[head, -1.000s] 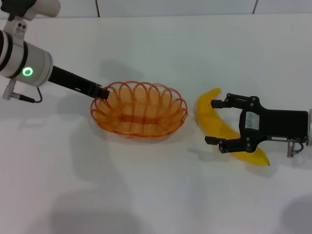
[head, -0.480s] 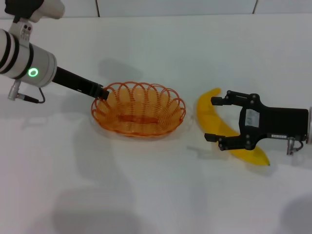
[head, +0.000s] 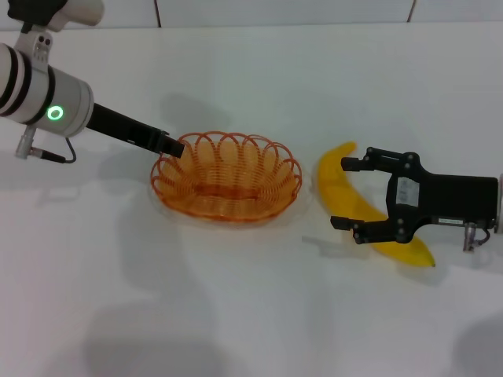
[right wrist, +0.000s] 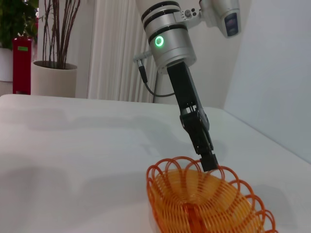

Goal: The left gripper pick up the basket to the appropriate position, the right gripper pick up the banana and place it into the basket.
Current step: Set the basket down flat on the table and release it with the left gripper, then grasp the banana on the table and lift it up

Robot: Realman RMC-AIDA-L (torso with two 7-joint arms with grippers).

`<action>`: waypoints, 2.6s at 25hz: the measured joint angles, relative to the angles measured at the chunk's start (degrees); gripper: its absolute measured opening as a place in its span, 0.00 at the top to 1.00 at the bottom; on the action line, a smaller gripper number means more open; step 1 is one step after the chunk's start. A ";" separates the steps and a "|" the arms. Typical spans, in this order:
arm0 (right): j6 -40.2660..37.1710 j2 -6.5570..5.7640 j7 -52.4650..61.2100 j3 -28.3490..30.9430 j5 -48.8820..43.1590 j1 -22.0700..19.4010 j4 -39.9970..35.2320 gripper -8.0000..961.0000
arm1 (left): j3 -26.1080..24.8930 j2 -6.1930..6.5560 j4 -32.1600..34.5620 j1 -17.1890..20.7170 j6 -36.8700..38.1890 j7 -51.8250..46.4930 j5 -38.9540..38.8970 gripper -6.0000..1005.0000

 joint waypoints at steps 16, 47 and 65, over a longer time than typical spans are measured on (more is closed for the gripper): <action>-0.07 -0.70 -0.23 0.09 2.94 -2.32 0.00 0.08 | 6.25 -0.06 25.58 26.28 11.14 31.50 -25.95 0.43; 8.21 -0.32 12.32 -3.51 1.79 -3.50 -0.51 0.08 | 2.28 -0.07 2.46 39.31 11.72 76.09 -44.54 0.13; 11.21 0.23 29.43 -10.96 1.81 -1.25 -2.77 0.10 | 2.02 0.09 1.91 39.58 11.83 76.65 -46.65 0.13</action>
